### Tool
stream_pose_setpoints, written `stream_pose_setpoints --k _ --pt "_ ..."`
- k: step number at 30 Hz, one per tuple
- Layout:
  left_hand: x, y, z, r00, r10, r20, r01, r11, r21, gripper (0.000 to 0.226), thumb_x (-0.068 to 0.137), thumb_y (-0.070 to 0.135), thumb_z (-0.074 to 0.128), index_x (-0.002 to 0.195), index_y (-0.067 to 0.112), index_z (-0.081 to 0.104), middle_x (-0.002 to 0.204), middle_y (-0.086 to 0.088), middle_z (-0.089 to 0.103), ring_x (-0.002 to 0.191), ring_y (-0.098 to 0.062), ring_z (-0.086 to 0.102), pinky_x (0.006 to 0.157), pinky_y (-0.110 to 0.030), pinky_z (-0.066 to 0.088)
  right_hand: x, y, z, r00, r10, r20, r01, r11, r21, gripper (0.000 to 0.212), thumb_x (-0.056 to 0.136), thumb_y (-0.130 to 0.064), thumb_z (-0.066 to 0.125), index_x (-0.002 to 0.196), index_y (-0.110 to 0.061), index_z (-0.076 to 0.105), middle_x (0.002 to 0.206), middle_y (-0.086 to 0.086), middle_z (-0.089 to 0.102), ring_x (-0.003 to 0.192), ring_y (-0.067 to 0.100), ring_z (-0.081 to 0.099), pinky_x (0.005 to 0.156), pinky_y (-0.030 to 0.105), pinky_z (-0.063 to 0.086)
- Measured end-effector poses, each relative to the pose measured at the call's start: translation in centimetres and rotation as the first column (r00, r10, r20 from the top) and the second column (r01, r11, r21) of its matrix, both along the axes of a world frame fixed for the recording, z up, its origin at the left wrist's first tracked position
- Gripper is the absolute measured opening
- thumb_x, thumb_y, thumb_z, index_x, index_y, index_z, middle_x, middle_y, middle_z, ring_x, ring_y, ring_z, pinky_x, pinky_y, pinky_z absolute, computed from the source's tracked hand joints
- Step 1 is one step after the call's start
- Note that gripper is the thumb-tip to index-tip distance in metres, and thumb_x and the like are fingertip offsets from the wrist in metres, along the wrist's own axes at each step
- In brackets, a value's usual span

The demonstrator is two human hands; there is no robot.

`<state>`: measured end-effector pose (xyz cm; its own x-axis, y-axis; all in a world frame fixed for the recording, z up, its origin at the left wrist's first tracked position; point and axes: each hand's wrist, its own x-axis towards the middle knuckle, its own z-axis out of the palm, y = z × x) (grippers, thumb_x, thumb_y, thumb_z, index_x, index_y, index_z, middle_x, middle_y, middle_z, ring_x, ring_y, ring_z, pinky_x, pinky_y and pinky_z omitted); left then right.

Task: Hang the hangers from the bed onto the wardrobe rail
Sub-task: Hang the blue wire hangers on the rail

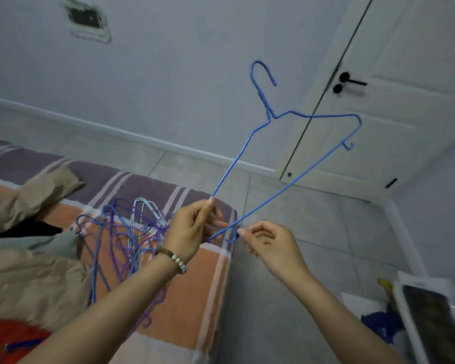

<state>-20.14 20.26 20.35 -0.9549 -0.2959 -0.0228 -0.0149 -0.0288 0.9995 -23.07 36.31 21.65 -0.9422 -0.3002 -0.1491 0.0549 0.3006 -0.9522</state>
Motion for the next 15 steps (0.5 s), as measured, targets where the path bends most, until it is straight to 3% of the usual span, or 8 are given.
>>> stream_pose_setpoints --k 3,8,15 --pt "-1.6 2.5 6.3 0.988 -0.156 -0.009 0.155 0.988 -0.023 0.036 0.096 0.026 0.041 0.070 0.007 0.059 0.064 -0.016 0.069 0.052 -0.024 0.064 0.047 -0.027 0.055 -0.6 4.4 7.2 0.987 -0.100 -0.126 0.092 0.994 -0.065 0.012 0.081 -0.010 0.068 0.072 -0.013 0.061 0.071 0.012 0.066 0.050 0.007 0.061 0.051 0.015 0.048" --pt "-3.0 8.9 18.4 0.904 -0.425 -0.040 0.412 0.893 -0.180 0.036 0.090 0.038 0.043 0.071 0.012 0.059 0.070 -0.016 0.071 0.052 -0.027 0.065 0.049 -0.028 0.053 -1.1 10.2 19.4 0.919 -0.196 -0.342 0.146 0.975 -0.167 0.008 0.082 -0.017 0.068 0.087 -0.022 0.066 0.084 0.002 0.071 0.078 0.013 0.069 0.073 0.020 0.054" --pt "-0.9 21.4 34.3 0.688 -0.712 -0.141 0.605 0.669 -0.432 0.041 0.082 0.047 0.038 0.073 0.012 0.058 0.067 -0.011 0.072 0.052 -0.024 0.066 0.047 -0.027 0.053 4.3 20.8 33.7 0.768 -0.352 -0.534 0.218 0.929 -0.299 0.010 0.087 -0.017 0.062 0.091 -0.009 0.067 0.079 -0.002 0.071 0.073 0.004 0.069 0.067 0.014 0.054"
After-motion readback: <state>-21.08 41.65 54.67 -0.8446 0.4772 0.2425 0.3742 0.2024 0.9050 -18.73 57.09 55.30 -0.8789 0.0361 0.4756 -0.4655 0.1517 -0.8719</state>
